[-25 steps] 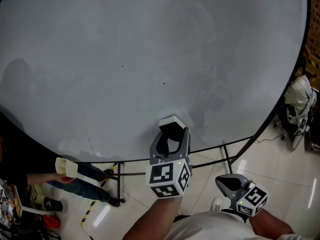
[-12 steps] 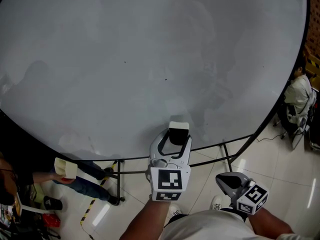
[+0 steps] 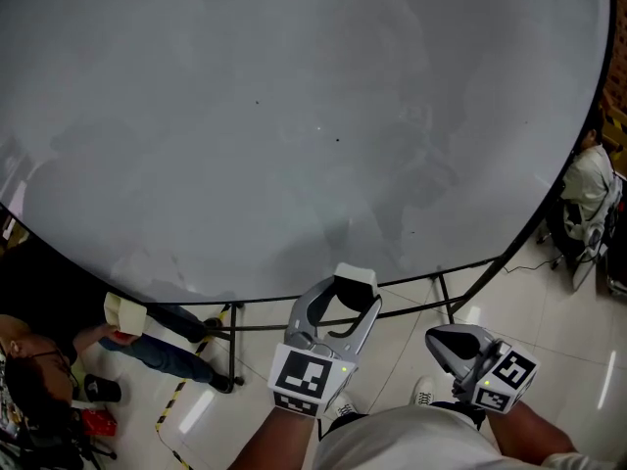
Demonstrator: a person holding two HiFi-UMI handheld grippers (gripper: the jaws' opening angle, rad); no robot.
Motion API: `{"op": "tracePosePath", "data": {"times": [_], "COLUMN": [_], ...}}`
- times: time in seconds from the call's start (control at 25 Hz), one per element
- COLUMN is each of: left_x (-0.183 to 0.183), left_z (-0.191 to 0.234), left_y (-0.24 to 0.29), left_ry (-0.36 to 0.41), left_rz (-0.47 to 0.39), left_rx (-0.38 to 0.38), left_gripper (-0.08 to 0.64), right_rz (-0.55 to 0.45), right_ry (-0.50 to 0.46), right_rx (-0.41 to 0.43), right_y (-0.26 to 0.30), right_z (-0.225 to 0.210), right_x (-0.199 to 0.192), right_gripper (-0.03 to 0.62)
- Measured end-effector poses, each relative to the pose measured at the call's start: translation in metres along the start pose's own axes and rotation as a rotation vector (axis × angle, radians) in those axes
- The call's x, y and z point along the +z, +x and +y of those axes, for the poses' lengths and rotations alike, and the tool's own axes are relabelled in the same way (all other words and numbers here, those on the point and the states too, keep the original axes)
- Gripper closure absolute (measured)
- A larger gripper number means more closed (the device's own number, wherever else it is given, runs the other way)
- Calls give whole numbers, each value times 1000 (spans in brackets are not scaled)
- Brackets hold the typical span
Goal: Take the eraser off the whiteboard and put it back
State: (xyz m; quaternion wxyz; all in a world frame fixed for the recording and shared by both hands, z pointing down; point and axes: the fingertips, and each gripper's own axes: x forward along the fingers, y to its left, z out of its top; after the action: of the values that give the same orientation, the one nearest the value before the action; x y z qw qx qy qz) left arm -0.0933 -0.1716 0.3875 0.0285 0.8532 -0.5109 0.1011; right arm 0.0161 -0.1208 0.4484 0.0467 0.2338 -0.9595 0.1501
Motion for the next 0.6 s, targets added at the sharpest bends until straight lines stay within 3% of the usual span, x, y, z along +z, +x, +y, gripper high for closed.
{"op": "tracePosePath", "data": {"times": [0.2,0.36,0.6], "left_x": [-7,-12,-19], "left_z": [-10,-17,-20], "left_y": [-16,-32,-52], "left_ry": [-45,-34,-140], "left_rz": [-4,-6,-29], "left_rx": [-19,-33,-60], "left_gripper": [296,295,295], "right_rz": [-32,-52,-118], "right_ry": [-13,-26,-54], "right_rx": [28,32,47], "right_y": [4,5,2], "right_z": [10,14,28], "right_x": [15,23,44], "right_gripper": [591,591,591]}}
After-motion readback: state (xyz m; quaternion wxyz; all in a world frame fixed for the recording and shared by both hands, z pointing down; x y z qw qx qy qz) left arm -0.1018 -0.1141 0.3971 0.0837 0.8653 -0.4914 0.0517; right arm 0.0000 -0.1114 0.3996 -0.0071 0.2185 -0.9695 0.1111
